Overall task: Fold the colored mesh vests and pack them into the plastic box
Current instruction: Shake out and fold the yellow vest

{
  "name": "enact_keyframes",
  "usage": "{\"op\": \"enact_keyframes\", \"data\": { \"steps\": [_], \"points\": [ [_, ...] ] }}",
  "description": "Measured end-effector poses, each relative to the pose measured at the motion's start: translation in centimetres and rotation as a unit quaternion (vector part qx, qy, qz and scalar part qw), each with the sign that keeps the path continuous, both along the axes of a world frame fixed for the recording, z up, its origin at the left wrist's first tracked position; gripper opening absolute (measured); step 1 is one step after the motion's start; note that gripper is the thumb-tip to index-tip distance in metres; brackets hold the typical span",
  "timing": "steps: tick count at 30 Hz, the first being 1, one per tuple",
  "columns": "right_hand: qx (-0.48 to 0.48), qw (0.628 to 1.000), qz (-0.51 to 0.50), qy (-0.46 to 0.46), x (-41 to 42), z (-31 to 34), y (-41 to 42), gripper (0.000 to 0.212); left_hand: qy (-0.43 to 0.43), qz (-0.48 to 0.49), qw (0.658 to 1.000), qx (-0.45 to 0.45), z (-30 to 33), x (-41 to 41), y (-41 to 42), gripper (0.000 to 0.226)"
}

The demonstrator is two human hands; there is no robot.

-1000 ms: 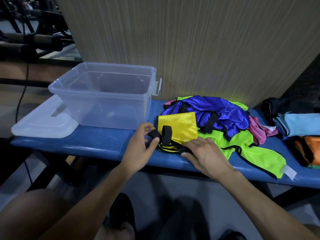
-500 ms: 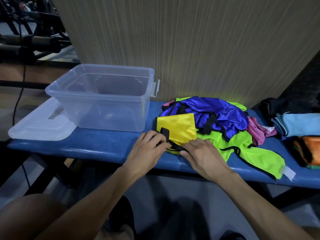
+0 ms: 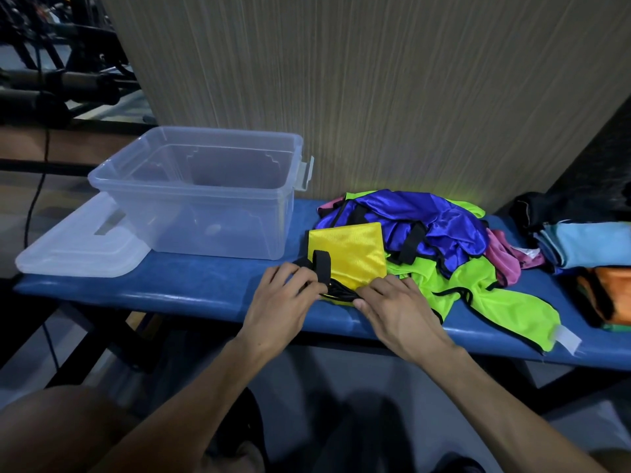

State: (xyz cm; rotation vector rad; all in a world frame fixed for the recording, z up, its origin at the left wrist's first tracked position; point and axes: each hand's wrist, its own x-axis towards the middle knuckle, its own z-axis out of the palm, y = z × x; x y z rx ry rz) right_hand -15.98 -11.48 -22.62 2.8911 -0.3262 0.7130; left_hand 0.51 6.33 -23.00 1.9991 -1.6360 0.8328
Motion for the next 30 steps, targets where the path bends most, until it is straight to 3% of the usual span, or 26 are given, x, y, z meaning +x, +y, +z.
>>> {"op": "enact_keyframes", "data": {
  "steps": [3,5,8,10,12,19,22,25,30],
  "points": [
    [-0.004,1.0,0.003,-0.007,-0.2,-0.3,0.2,0.039,0.038,-0.018,0.999,-0.007,0.1,0.1,1.7,0.02],
    [-0.008,1.0,0.006,-0.011,-0.3,-0.5,0.3,0.038,0.173,0.009,0.984,-0.046,0.0,-0.1,2.9,0.019],
    [-0.013,1.0,0.015,-0.015,-0.6,-1.0,0.2,0.039,0.399,0.056,0.913,-0.062,-0.4,-0.6,3.6,0.058],
    [-0.015,0.999,0.023,-0.019,-0.8,-1.2,0.3,0.04,0.471,0.052,0.878,-0.064,-0.4,-1.0,3.2,0.044],
    [-0.016,0.999,0.025,-0.019,-1.1,-1.4,0.4,0.04,0.49,0.043,0.867,-0.082,0.1,-1.2,2.6,0.01],
    [-0.029,0.999,0.024,-0.014,-1.6,-2.2,0.7,0.042,0.52,-0.023,0.853,-0.017,1.5,-0.5,1.9,0.02],
    [-0.031,0.999,0.022,-0.012,-1.7,-2.2,0.8,0.042,0.478,-0.068,0.875,0.04,1.7,-0.3,1.7,0.02],
    [-0.027,1.0,0.014,-0.007,-1.7,-1.7,1.2,0.044,0.382,-0.077,0.916,0.101,1.1,-0.5,2.1,0.025],
    [0.007,1.0,-0.019,-0.002,-1.2,-0.8,2.1,0.064,0.365,-0.082,0.925,0.063,-0.5,-1.6,3.6,0.007]
  ]
}}
